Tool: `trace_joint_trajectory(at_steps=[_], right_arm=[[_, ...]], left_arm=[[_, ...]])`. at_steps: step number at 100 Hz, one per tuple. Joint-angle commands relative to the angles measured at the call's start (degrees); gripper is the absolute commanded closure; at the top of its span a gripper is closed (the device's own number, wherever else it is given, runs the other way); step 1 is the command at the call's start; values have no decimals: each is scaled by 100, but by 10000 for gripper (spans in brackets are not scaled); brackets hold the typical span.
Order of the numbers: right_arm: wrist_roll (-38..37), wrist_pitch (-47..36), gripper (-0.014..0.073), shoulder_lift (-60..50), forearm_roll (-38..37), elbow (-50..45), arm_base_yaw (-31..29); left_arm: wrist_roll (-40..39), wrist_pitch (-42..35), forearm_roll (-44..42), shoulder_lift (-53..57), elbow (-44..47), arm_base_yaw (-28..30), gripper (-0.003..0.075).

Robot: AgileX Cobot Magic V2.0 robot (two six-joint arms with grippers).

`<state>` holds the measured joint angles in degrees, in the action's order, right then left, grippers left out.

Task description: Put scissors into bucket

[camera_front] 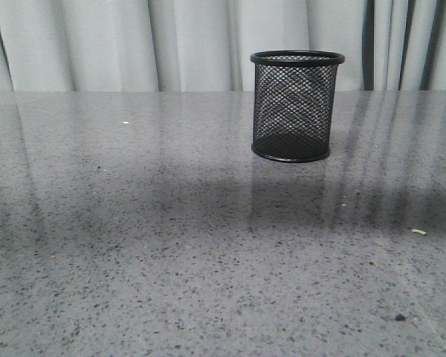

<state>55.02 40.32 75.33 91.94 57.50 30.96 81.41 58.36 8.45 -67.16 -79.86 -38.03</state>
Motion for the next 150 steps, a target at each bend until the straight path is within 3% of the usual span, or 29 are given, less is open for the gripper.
trace_joint_trajectory(at_steps=[1,8,17,26,35,50,60,72,83,111,150], right_arm=[[77,-192,657,-138,294,378,-29],[77,-265,657,-138,133,488,-29],[77,-352,657,-138,29,625,-29],[77,-420,657,-138,-115,828,-32],[-235,-301,657,-138,-602,1126,-163],[-1810,620,657,-138,-2938,2051,-745],[-2756,1597,657,-99,-4489,2859,-1240],[-3562,3383,657,217,-5583,3964,-1755],[-4260,3396,657,392,-6650,4466,-1820],[-4420,3407,657,-100,-7429,3717,-1810],[-4447,3407,657,-580,-7341,2577,-1689]], left_arm=[[-252,-267,1069,366,-151,-84,386],[-290,-439,1148,617,-151,-84,306],[-290,-679,1202,993,-151,-84,301],[-290,-820,1414,1320,-151,-84,344],[-567,-835,1763,1739,-151,-84,447],[-2119,-789,1500,2473,-151,-84,738],[-2866,-382,981,2872,-140,-84,740],[-3757,233,389,3206,-113,-84,740],[-3997,596,221,3456,33,-84,740],[-4200,1020,-135,3936,719,-84,740],[-4346,981,-188,4125,1270,-84,740]])
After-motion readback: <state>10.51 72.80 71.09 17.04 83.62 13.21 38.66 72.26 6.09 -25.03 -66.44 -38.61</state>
